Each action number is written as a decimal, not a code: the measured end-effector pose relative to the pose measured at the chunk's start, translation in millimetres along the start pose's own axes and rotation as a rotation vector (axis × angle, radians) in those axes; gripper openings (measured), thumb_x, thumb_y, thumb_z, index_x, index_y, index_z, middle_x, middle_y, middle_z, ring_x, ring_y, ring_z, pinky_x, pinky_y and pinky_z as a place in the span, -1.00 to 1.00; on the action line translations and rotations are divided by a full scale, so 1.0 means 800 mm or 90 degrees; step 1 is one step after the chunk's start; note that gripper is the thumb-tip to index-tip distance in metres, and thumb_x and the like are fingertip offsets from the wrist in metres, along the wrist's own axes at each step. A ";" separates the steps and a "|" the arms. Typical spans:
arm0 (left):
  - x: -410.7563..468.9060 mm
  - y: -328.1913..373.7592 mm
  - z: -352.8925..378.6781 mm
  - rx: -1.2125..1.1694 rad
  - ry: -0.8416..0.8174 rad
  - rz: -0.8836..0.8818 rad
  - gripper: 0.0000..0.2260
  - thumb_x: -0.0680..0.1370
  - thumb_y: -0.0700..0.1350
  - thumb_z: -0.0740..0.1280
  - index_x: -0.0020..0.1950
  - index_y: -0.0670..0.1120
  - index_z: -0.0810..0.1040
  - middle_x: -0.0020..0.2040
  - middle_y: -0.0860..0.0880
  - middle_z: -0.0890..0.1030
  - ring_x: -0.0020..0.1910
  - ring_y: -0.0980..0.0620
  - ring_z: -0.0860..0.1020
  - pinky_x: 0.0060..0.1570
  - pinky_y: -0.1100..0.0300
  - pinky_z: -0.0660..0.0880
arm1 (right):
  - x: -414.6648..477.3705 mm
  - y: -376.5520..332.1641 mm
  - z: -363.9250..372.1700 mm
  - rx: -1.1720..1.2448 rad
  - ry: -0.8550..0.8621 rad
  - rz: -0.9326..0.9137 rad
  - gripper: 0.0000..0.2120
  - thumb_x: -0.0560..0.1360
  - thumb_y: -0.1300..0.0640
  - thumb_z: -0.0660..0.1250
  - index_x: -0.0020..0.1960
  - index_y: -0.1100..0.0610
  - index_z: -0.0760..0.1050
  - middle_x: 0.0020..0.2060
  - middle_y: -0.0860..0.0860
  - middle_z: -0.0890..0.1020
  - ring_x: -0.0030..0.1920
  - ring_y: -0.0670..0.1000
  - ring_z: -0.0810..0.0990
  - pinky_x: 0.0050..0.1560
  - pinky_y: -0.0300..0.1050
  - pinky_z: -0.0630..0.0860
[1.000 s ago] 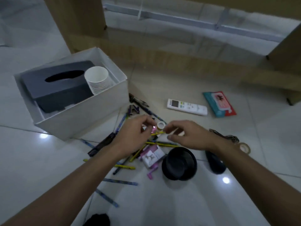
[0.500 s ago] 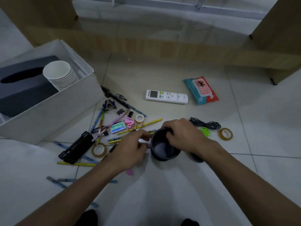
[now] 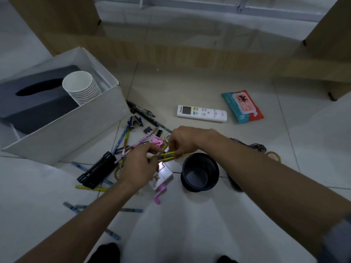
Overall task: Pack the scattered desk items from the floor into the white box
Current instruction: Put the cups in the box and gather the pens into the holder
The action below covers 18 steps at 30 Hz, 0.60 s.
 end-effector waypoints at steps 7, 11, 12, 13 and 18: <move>0.001 -0.007 -0.012 -0.057 0.053 -0.057 -0.82 0.58 -0.19 0.29 0.04 0.07 0.59 -0.07 0.06 0.64 -0.52 0.19 0.47 -0.45 0.30 0.39 | 0.015 -0.004 0.026 -0.039 -0.022 -0.044 -0.78 0.36 -0.05 0.54 -0.11 0.07 0.66 -0.23 0.02 0.67 -0.21 0.07 0.60 -0.27 -0.18 0.40; -0.002 0.012 -0.019 -0.160 0.163 -0.069 -0.73 0.60 -0.17 0.31 0.30 -0.01 0.45 0.19 0.03 0.53 -0.02 0.25 0.57 -0.14 0.41 0.50 | -0.005 0.005 -0.003 0.003 0.058 -0.047 -0.80 0.44 -0.05 0.47 -0.08 0.08 0.70 -0.32 0.06 0.66 -0.30 0.06 0.58 -0.26 -0.11 0.47; -0.001 0.018 -0.019 -0.194 0.205 -0.065 -0.63 0.60 -0.13 0.32 0.40 -0.02 0.36 0.30 0.01 0.46 0.14 0.17 0.53 0.06 0.29 0.51 | -0.016 0.009 -0.015 0.039 0.102 -0.038 -0.82 0.46 -0.02 0.46 -0.07 0.08 0.71 -0.33 0.04 0.67 -0.32 0.03 0.57 -0.27 -0.12 0.46; -0.001 0.029 -0.019 -0.238 0.244 -0.063 -0.51 0.60 -0.09 0.33 0.49 -0.01 0.25 0.41 0.01 0.38 0.29 0.12 0.44 0.20 0.23 0.47 | -0.029 0.012 -0.026 0.080 0.153 -0.035 -0.84 0.47 0.00 0.45 -0.07 0.08 0.71 -0.35 0.01 0.66 -0.35 0.00 0.55 -0.29 -0.13 0.43; 0.014 0.099 -0.025 -0.450 0.215 0.033 -0.56 0.68 -0.08 0.18 0.54 0.06 0.15 0.40 0.09 0.44 0.24 0.17 0.54 0.24 0.16 0.53 | -0.093 0.004 -0.041 0.288 0.320 0.010 -0.87 0.52 0.05 0.41 -0.14 0.06 0.68 -0.37 0.03 0.65 -0.41 -0.06 0.51 -0.31 -0.12 0.45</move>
Point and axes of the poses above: each hand's wrist, its own x-axis towards the middle knuckle, its own z-axis out of the palm, y = z × x, the point moved 2 cm from there along x, towards the middle knuckle
